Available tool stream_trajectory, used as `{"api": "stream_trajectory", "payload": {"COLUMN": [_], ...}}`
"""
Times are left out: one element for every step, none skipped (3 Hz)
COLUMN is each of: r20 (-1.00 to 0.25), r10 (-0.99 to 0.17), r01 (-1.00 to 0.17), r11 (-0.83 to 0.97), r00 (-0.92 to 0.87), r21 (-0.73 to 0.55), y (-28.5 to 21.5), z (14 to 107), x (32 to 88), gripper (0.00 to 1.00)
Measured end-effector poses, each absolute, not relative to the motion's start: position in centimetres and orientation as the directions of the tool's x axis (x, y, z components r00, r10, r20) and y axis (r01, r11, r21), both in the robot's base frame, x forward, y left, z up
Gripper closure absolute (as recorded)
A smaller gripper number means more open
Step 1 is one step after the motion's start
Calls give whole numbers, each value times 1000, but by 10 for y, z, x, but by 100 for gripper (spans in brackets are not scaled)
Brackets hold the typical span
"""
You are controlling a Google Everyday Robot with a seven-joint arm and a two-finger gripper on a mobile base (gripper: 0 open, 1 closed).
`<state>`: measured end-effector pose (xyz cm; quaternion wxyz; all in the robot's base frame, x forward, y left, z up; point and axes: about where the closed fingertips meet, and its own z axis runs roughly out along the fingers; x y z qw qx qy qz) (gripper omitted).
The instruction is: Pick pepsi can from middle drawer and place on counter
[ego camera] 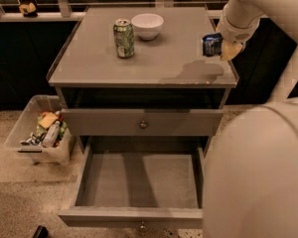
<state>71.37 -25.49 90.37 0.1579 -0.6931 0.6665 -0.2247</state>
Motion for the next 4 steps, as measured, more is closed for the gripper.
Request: {"api": "stream_trajectory", "payload": {"r20": [27,-20,-24,-24], "r10": [-999,-999,-999,-999], "r01": [-885,-908,-909,-909], "r11": [11,46,47,47], "r00": [-27,-41,-41,-41], "r21": [-466,-417,-414,-414], "y": [-281,-292,-291,-291], "z": [868,839,835,838], "x": [730,737,741,741], "gripper": [100,100,100,100]}}
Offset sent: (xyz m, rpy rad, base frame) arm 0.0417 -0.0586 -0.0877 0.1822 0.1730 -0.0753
